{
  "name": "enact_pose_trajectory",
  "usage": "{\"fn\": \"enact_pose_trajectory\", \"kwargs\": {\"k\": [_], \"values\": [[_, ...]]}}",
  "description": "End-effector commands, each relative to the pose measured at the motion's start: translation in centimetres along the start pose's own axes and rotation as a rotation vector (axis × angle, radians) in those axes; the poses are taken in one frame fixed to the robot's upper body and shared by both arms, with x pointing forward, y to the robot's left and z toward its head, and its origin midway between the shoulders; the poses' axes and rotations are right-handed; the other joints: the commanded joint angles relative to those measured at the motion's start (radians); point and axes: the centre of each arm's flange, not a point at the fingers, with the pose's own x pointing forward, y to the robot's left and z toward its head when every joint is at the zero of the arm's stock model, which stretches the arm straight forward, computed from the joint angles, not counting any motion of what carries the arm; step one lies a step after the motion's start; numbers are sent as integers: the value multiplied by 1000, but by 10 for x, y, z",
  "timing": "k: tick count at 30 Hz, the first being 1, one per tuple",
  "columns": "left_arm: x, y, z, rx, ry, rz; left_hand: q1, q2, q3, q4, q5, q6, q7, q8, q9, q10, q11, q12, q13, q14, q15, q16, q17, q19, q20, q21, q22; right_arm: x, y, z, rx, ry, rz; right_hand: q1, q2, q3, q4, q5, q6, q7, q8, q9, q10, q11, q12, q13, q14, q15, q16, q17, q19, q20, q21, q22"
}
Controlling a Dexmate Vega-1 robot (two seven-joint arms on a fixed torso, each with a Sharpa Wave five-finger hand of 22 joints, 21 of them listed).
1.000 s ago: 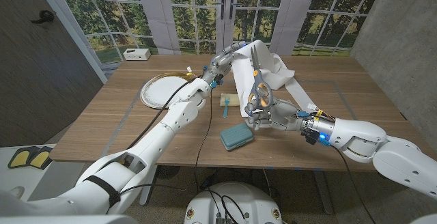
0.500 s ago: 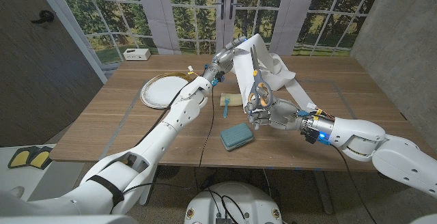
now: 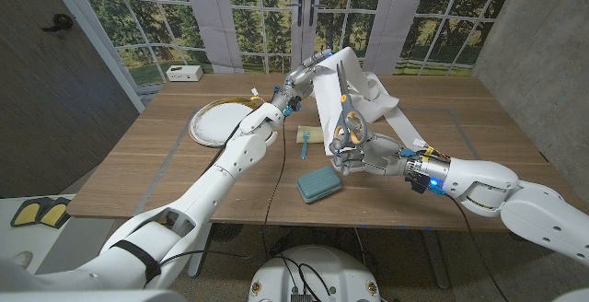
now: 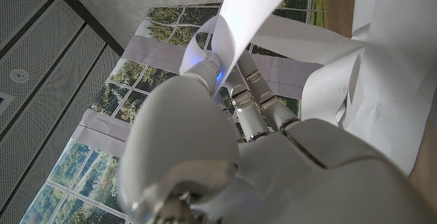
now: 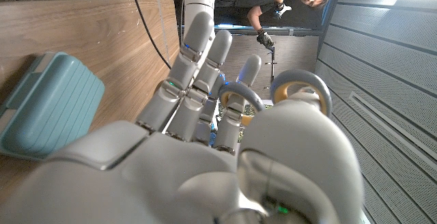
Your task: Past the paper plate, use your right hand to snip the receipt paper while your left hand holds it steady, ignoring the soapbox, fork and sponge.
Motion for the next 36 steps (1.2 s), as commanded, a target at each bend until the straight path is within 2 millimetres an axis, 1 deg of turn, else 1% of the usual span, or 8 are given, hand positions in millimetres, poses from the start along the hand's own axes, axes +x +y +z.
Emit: {"fn": "enact_pose_trajectory", "kwargs": {"k": [1, 5, 10, 14, 20, 24, 30, 36], "values": [[-12, -11, 4, 48, -46, 57, -10, 1, 5, -4, 8, 3, -5, -2, 5, -2, -3, 8, 8, -1, -114, -2, 9, -10, -18, 9, -1, 3, 1, -2, 2, 8, 14, 3, 4, -10, -2, -2, 4, 3, -5, 0, 28, -19, 11, 9, -3, -33, -2, 2, 7, -31, -2, 3], [-14, -18, 3, 48, -58, 61, -10, 2, 7, -5, 9, 4, -1, -3, 6, -2, -3, 9, 10, -2, -114, -3, 12, -13, -19, 13, -4, 2, 3, -1, -6, 12, 16, 1, 1, -11, -1, -2, -7, 4, -16, -6, 28, -16, 7, 2, -5, -32, -4, -2, 7, -29, -4, 3], [-15, -23, 2, 55, -53, 44, -11, 2, 9, -6, 9, 4, -3, -4, 7, -3, -4, 9, 13, -2, -114, -5, 17, -16, -19, 19, -7, 1, 4, -1, -8, 12, 16, -2, 0, -13, 0, -4, -78, 8, -72, -34, 32, -19, 8, -1, -10, -28, -6, -4, 4, -26, -7, 3], [-16, -25, 1, 57, -49, 40, -11, 2, 10, -7, 9, 5, -3, -4, 8, -2, -5, 9, 14, -2, -114, -5, 19, -17, -20, 23, -10, 1, 7, -2, -7, 15, 22, -4, -4, -16, 1, -5, -98, 3, -93, -47, 32, -19, 9, 0, -10, -24, -5, -3, 3, -24, -9, 3], [-19, -27, -1, 55, -42, 36, -12, 2, 12, -7, 9, 6, -2, -5, 9, -3, -5, 8, 15, -2, -114, -7, 23, -20, -20, 28, -13, 1, 9, -2, -21, 17, 33, -4, -21, -22, -3, -7, -130, 23, -128, -72, 34, -20, 9, -2, -13, -19, -6, -6, 3, -20, -10, 3], [-20, -26, -4, 55, -33, 40, -13, 2, 13, -7, 9, 6, -4, -6, 9, -1, -3, 7, 14, -1, -114, -8, 25, -21, -21, 32, -16, 2, 11, -2, -27, 18, 49, -10, -45, -33, -4, -7, -165, 45, -172, -105, 30, -19, 9, -2, -16, -12, -6, -7, 1, -15, -13, 3], [-22, -26, -8, 45, -23, 37, -15, 1, 15, -8, 8, 8, -4, -6, 10, -2, -3, 6, 14, -1, -114, -10, 28, -23, -22, 37, -20, 6, 13, 1, -63, 21, 78, -26, -96, -47, -3, 4, -245, 70, -260, -172, 1, -10, -5, -11, -38, 1, -15, -19, -10, 1, -24, 2], [-22, -30, -9, 34, -14, 21, -16, 1, 16, -9, 8, 3, -5, -10, 11, -2, -4, 5, 15, -2, -114, -12, 31, -24, -23, 44, -24, 9, 13, 0, -72, 33, 80, -39, -116, -48, 1, 14, -294, 83, -313, -212, -20, -1, -16, -18, -46, 15, -15, -27, -11, 7, -28, 2]]}}
